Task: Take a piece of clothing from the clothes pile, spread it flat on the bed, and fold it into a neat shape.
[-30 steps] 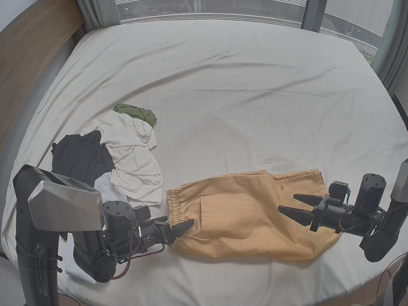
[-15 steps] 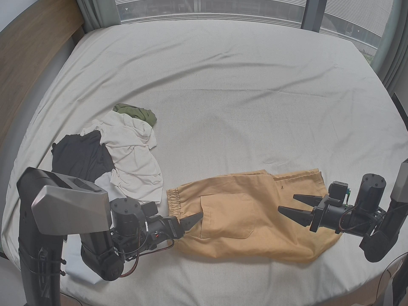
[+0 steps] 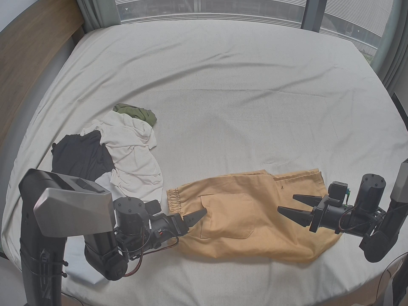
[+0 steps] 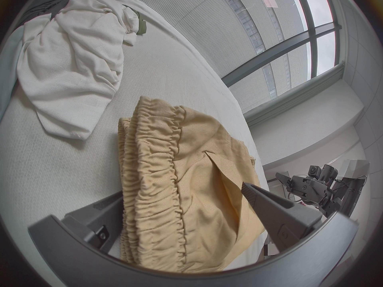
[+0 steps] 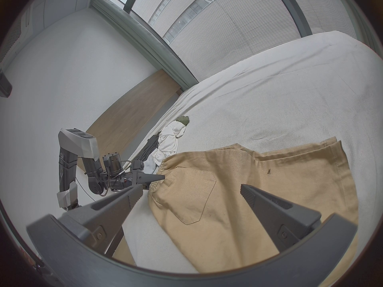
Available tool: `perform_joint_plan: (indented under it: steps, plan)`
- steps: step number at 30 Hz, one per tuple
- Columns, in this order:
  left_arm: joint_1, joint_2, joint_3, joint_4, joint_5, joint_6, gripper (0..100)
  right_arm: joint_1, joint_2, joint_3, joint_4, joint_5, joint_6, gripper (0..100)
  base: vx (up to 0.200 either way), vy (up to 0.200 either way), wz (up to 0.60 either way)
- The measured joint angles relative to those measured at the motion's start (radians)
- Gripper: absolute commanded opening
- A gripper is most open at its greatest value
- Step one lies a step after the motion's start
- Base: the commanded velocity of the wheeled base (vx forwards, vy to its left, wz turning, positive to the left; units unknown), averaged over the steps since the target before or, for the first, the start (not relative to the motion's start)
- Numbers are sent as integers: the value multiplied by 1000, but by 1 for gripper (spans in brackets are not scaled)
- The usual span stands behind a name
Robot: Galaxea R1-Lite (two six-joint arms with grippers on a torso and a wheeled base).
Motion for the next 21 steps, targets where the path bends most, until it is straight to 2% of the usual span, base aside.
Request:
perform_joint_plan:
  steps: [8, 21]
  plan:
    - [9, 4, 3, 3, 50, -4, 0, 5, 2, -2, 0, 0, 1, 100, 0, 0, 0]
    - [40, -103, 99, 11, 59, -1, 0, 59, 6, -17, 0, -5, 2, 100, 0, 0, 0]
